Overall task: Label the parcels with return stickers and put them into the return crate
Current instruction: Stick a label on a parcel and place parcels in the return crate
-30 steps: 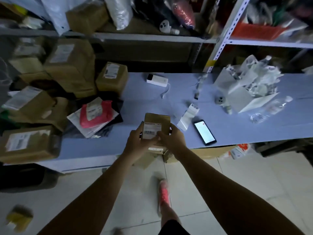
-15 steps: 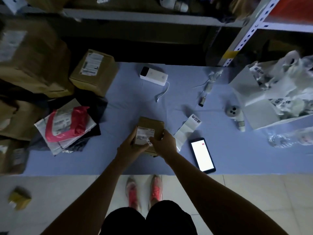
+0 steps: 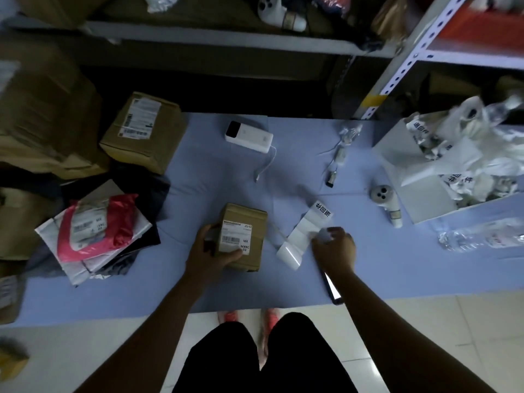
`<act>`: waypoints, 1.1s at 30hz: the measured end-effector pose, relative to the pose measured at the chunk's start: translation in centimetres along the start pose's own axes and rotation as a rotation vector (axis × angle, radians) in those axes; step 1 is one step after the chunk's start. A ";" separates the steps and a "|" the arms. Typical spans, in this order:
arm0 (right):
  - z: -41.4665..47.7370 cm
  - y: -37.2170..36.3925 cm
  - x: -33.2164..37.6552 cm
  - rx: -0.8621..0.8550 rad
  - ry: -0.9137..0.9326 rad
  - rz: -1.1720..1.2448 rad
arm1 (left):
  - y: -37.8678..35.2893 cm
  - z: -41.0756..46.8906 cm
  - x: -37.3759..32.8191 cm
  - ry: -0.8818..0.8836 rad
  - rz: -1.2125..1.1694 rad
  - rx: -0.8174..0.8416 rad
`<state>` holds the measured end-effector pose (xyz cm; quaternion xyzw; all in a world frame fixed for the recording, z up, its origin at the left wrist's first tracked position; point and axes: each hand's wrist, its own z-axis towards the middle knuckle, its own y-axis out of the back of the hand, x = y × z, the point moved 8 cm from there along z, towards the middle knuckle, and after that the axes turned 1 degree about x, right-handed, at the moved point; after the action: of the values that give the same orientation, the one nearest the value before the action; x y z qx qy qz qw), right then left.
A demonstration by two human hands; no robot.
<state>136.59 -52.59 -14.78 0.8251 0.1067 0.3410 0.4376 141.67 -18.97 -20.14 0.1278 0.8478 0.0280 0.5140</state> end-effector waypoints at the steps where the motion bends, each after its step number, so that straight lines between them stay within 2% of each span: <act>1: 0.6 -0.5 -1.8 0.053 -0.053 -0.100 | 0.1 -0.1 -0.1 -0.008 -0.003 -0.020; 4: 1.6 -2.0 -5.5 0.153 -0.106 -0.325 | 0.5 -0.4 -1.0 -0.043 0.036 -0.079; 12: 2.2 -1.7 -6.3 0.200 0.082 -0.472 | -1.1 -1.7 -2.3 0.005 0.029 -0.253; 16: 2.2 -0.9 -6.5 0.233 0.112 -0.462 | -1.6 -2.2 -3.2 0.025 0.022 -0.312; 21: 2.4 2.2 -2.8 0.246 0.121 -0.204 | -0.8 -3.0 -5.9 0.000 0.048 -0.402; 24: 1.3 3.6 2.9 0.277 0.296 -0.035 | 0.3 -3.1 -7.3 -0.024 0.104 -0.434; 26: -0.2 4.1 6.8 0.322 0.443 -0.017 | 0.9 -3.0 -7.5 -0.028 0.077 -0.436; 30: -3.2 3.3 11.4 0.403 0.715 -0.199 | 1.0 -2.9 -7.1 -0.030 0.040 -0.363; 33: -3.9 2.2 11.8 0.394 0.830 -0.407 | 0.7 -3.3 -7.1 -0.060 0.081 -0.323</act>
<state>142.57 -45.74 -5.97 0.6493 0.4929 0.5216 0.2520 142.07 -19.73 -12.30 0.0784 0.8108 0.1806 0.5512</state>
